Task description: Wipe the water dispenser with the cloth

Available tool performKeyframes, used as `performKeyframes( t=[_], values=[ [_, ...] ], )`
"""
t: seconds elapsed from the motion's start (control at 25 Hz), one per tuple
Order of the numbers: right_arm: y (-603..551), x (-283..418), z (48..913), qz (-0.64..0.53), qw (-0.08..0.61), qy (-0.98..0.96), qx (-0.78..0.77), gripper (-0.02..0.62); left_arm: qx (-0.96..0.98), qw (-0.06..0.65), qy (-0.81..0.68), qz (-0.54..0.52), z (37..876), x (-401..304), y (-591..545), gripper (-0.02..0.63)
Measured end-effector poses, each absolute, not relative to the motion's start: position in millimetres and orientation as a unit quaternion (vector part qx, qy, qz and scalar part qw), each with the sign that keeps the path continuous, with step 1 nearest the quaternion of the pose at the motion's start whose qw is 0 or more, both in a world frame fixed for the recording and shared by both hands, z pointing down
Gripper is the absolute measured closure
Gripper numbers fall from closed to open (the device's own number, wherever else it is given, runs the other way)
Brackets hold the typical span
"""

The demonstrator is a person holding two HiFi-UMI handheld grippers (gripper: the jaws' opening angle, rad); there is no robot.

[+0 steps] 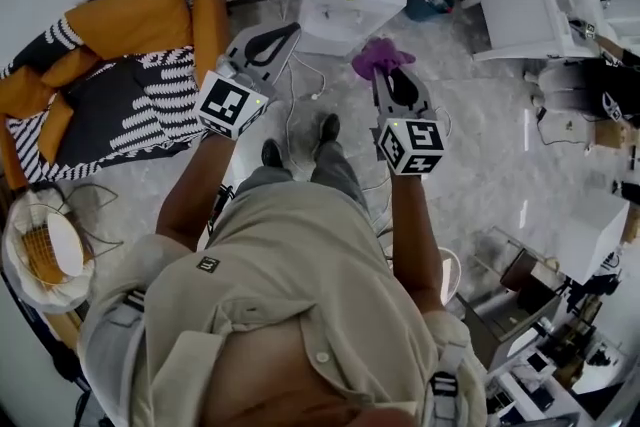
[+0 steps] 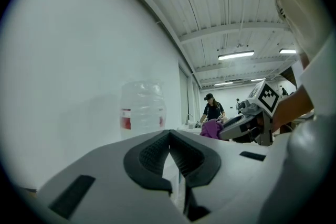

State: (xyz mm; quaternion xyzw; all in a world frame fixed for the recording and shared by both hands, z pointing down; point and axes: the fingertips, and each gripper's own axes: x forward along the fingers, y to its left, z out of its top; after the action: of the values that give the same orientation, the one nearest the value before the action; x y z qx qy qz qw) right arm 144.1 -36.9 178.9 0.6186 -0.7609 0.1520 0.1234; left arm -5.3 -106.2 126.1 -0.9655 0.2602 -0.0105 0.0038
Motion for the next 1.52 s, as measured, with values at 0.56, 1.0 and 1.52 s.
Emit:
performKeyframes(
  t=[0.56, 1.0, 1.52],
  values=[
    [-155.5, 182.8, 255.0, 0.163, 0.157, -0.790, 0.570, 0.512, -0.937, -0.019, 0.344, -0.061, 178.1, 10.2, -170.9, 0.591],
    [-229.7, 155.9, 373.3, 0.135, 0.215, -0.788, 0.561, 0.512, -0.912, -0.079, 0.393, -0.088, 269.2, -18.2, -189.9, 0.591],
    [-280.7, 98.3, 462.9, 0.155, 0.218, -0.791, 0.551, 0.512, -0.896, -0.113, 0.410, -0.127, 348.1, -33.2, -190.0, 0.591]
  ],
)
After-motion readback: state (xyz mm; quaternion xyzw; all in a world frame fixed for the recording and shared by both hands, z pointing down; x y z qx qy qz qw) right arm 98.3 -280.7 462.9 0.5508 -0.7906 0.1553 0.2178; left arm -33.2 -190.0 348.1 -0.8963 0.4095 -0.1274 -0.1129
